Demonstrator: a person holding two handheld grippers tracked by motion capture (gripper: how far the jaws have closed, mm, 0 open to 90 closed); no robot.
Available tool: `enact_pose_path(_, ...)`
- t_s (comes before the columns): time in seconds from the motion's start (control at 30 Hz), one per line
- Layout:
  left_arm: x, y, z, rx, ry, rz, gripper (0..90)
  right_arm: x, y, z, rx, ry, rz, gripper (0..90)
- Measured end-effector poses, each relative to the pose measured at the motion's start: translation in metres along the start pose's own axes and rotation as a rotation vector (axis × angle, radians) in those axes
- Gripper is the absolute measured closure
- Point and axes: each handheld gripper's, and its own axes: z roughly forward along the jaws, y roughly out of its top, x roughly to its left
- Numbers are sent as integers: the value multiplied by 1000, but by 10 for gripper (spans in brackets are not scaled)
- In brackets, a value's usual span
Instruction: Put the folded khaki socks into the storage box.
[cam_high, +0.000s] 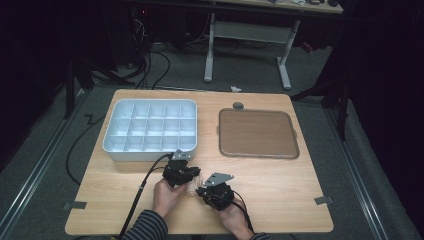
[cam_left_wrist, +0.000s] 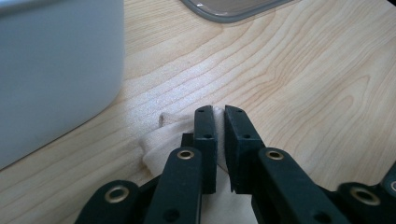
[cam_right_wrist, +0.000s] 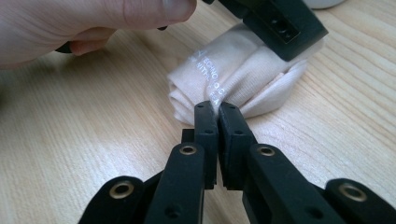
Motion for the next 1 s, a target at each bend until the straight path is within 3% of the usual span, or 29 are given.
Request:
enact_pose_path(0.13, -1, 0, -1, -5, -12, 12, 804, -1, -1, 1, -4, 0, 8, 872)
enact_pose_path(0.2, -2, 1, -3, -11, -31, 4, 734, -2, -3, 2, -17, 4, 28, 871)
enact_pose_path(0.3, -7, 1, -10, -28, -25, 17, 659, -3, -4, 1, -20, 4, 46, 869)
enact_pose_path(0.4, -12, -1, -19, -51, 4, 40, 601, -3, -4, 1, -23, -4, 49, 867)
enact_pose_path(0.5, -13, -8, -29, -63, 67, 41, 572, -3, -4, 1, -30, -7, 51, 866)
enact_pose_path(0.57, -11, -13, -35, -65, 108, 29, 548, -2, -4, 1, -32, -7, 51, 864)
enact_pose_path(0.63, -8, -18, -41, -73, 122, 10, 548, -2, -4, 1, -31, -7, 48, 863)
enact_pose_path(0.87, -11, -37, -42, -69, 114, -46, 503, -2, -4, 0, -35, -9, 45, 855)
enact_pose_path(1.0, -14, -41, -40, -71, 116, -60, 493, -1, -4, 0, -31, -14, 38, 856)
